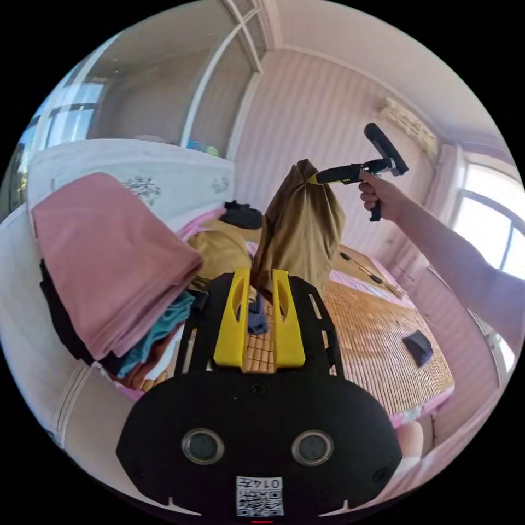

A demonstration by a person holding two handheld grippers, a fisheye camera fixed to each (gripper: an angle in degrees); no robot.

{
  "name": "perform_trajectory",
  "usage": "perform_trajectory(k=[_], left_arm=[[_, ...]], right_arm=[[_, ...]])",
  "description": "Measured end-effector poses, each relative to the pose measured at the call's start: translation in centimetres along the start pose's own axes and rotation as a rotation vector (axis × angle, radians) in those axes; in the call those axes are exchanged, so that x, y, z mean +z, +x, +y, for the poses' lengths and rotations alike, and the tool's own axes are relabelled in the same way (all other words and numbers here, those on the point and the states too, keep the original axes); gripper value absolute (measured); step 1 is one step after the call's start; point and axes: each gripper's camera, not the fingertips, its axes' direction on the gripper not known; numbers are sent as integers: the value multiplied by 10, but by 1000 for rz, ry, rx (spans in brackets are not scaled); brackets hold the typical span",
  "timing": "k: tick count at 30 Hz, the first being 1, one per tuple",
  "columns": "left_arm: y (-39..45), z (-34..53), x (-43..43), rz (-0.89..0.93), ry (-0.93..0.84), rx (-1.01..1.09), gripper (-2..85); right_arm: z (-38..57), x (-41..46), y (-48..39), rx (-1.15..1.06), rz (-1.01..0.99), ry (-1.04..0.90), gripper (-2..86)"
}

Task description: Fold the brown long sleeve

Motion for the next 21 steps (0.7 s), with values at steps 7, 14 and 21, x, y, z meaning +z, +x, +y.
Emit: perform_trajectory(k=[7, 14, 21], left_arm=[[27, 43, -24, 58, 12, 36, 56], [112, 117, 24, 302, -304, 204, 52], [245, 154, 70, 517, -462, 619, 67]], right_arm=[[55, 77, -31, -42, -63, -56, 150], [427, 123, 9, 317, -106, -326, 117], [702, -1, 28, 757, 263, -332, 115]])
